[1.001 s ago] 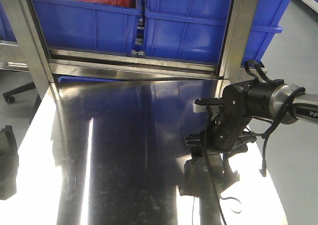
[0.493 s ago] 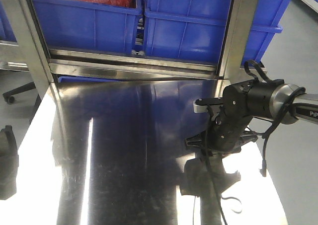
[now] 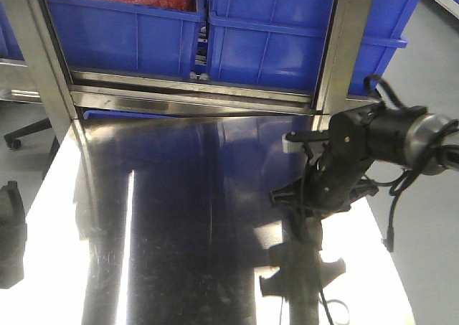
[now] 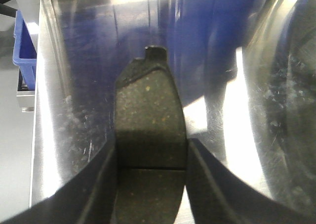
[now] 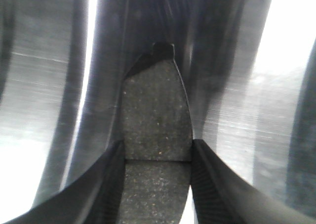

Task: Move and align brake pads A on conveyor
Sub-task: 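Close the right gripper on the pad and lift it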

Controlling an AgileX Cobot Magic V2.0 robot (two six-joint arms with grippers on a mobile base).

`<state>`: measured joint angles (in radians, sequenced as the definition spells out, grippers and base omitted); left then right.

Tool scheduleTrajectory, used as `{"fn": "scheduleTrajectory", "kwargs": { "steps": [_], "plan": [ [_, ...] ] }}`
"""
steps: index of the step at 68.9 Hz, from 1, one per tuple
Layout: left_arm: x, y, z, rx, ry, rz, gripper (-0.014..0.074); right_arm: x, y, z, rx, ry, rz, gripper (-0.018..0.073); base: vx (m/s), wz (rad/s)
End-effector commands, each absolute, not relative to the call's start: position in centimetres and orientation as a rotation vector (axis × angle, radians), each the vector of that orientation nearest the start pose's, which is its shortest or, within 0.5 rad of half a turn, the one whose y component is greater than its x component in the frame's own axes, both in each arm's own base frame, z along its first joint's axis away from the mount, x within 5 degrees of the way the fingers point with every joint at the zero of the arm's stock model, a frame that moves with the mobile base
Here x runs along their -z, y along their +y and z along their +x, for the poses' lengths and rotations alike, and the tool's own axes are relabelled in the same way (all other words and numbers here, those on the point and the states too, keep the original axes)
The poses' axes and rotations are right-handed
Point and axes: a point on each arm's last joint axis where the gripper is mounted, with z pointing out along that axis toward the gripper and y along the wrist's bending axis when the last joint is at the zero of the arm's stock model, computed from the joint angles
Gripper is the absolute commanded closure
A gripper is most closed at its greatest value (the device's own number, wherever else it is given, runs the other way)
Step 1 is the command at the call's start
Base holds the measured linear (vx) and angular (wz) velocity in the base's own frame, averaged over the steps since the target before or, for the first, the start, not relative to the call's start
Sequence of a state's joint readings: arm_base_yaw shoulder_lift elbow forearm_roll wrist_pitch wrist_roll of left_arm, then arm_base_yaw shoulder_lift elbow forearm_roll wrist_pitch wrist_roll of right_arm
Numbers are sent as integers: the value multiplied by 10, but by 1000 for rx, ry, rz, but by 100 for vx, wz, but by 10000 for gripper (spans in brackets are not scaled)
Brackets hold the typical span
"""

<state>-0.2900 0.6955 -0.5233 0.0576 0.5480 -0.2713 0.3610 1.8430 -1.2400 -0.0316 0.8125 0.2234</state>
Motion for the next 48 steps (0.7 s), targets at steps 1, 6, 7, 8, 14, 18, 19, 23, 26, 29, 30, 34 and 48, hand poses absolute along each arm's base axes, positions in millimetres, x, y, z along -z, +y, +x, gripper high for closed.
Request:
{"fn": "scheduleTrajectory", "kwargs": {
  "steps": [1, 6, 7, 8, 14, 18, 19, 23, 26, 29, 30, 34, 48],
  "plan": [
    [-295, -37, 133, 275, 2108, 60, 461, -236, 125, 337, -122, 2734, -222, 569, 0, 0],
    [-295, -37, 133, 275, 2108, 60, 461, -252, 121, 327, -152, 2648, -224, 569, 0, 0],
    [-295, -37, 133, 275, 2108, 60, 461, -252, 120, 325, -153, 2639, -228, 569, 0, 0],
    [-295, -37, 133, 275, 2108, 60, 461, -256, 119, 321, -160, 2615, -230, 569, 0, 0],
    [-295, -37, 133, 275, 2108, 60, 461, -266, 112, 302, -182, 2528, -244, 569, 0, 0],
    [-295, -37, 133, 275, 2108, 60, 461, -272, 107, 289, -190, 2473, -264, 569, 0, 0],
    [-295, -37, 133, 275, 2108, 60, 461, -273, 105, 282, -192, 2459, -270, 569, 0, 0],
    [-295, -37, 133, 275, 2108, 60, 461, -278, 98, 265, -200, 2404, -284, 569, 0, 0],
    [-295, -37, 133, 275, 2108, 60, 461, -281, 94, 254, -205, 2369, -289, 569, 0, 0],
    [-295, -37, 133, 275, 2108, 60, 461, -285, 89, 239, -215, 2325, -288, 569, 0, 0],
    [-295, -37, 133, 275, 2108, 60, 461, -283, 88, 236, -216, 2323, -288, 569, 0, 0],
    [-295, -37, 133, 275, 2108, 60, 461, -287, 81, 219, -227, 2272, -282, 569, 0, 0],
    [-295, -37, 133, 275, 2108, 60, 461, -295, 61, 166, -262, 2092, -266, 569, 0, 0]
  ]
}}
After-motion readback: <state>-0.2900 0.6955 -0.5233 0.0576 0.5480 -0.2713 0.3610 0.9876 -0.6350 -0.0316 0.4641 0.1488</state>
